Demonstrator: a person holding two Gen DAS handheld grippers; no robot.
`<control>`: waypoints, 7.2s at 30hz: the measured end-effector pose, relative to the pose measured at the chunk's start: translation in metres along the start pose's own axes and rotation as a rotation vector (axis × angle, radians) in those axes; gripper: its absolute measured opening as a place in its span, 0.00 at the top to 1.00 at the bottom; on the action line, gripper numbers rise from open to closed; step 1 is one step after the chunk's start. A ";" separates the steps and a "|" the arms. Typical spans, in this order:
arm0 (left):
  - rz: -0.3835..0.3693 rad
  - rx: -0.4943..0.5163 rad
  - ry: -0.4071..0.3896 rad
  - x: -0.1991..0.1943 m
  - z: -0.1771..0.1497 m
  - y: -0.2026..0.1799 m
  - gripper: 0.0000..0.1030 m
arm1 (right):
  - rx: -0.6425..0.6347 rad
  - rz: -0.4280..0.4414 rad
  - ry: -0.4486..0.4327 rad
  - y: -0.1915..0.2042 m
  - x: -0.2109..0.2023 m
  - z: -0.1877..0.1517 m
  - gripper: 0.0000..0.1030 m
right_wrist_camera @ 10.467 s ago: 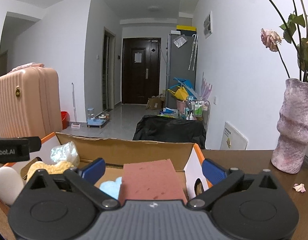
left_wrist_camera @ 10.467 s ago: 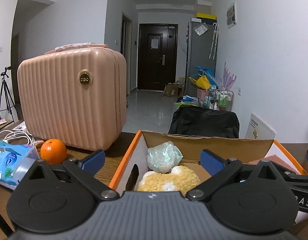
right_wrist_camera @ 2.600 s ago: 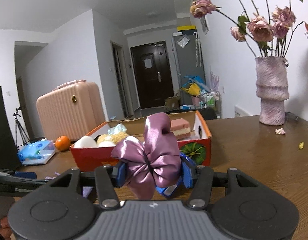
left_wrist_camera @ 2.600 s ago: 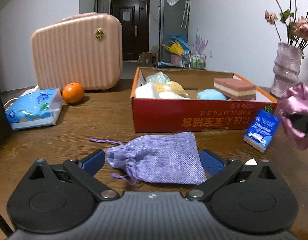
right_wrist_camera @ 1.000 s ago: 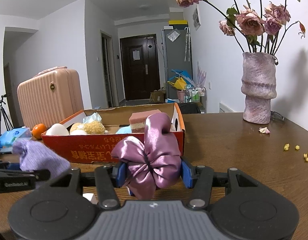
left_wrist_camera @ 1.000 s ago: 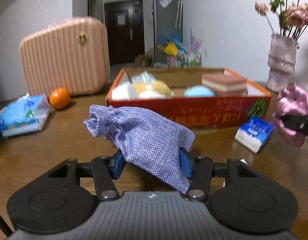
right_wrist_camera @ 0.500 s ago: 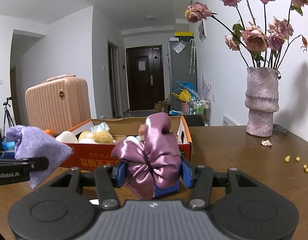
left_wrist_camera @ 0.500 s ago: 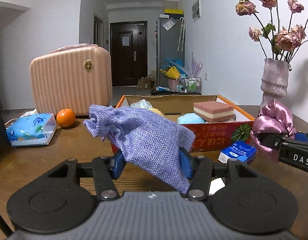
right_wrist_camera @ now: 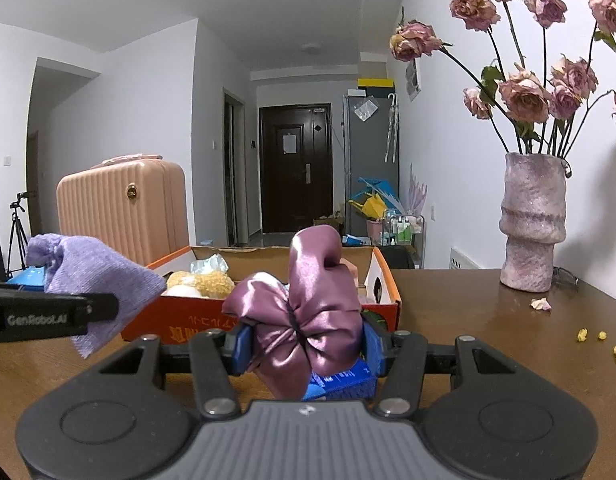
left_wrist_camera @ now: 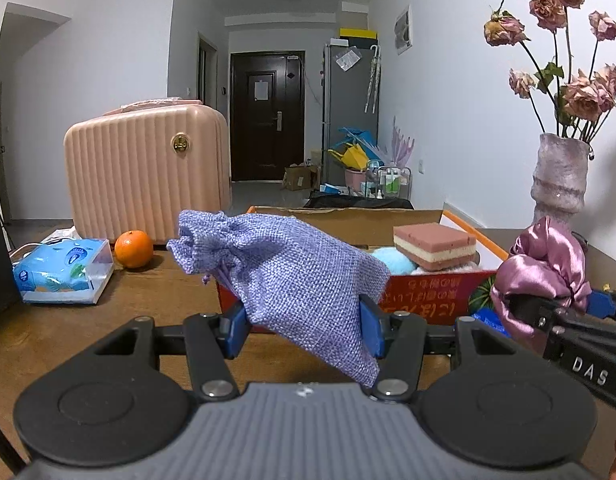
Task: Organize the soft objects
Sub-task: 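Carry the pouch and satin bow over the box with both grippers, then lower the pouch and bow into the box and open both grippers, then withdraw both grippers from the box toward the blue-and-white carton, then grasp the white triangular foam wedge on the table with the right gripper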
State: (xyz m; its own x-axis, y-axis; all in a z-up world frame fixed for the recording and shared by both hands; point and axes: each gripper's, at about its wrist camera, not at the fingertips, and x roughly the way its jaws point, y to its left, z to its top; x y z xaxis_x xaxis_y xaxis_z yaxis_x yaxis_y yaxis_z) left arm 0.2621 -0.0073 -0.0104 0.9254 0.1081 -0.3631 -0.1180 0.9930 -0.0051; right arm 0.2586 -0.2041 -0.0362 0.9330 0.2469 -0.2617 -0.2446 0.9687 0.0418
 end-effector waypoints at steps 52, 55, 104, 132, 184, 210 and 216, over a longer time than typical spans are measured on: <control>0.031 -0.044 -0.037 0.092 0.048 0.006 0.45 | -0.022 0.029 -0.050 0.018 0.114 0.031 0.49; 0.034 -0.042 -0.040 0.097 0.049 0.007 0.45 | -0.026 0.030 -0.051 0.018 0.121 0.032 0.49; 0.114 -0.043 -0.042 0.161 0.062 0.006 0.00 | -0.049 -0.021 -0.022 0.020 0.177 0.040 0.10; 0.152 -0.082 -0.020 0.155 0.061 0.018 0.00 | -0.015 -0.012 -0.073 0.011 0.157 0.040 0.00; 0.088 -0.040 0.044 -0.001 -0.005 0.020 0.00 | -0.034 -0.013 -0.014 0.013 -0.003 -0.001 0.00; 0.019 -0.022 0.080 -0.049 -0.028 0.033 0.00 | -0.070 0.005 0.042 0.022 -0.044 -0.016 0.00; 0.018 -0.024 0.087 -0.047 -0.028 0.035 0.00 | -0.073 0.009 0.064 0.023 -0.040 -0.017 0.00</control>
State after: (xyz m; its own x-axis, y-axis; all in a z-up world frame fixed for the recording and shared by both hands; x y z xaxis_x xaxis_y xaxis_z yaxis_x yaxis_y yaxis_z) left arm 0.2042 0.0205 -0.0195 0.8883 0.1205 -0.4431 -0.1442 0.9893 -0.0201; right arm 0.2112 -0.1925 -0.0416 0.9124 0.2515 -0.3230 -0.2740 0.9614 -0.0253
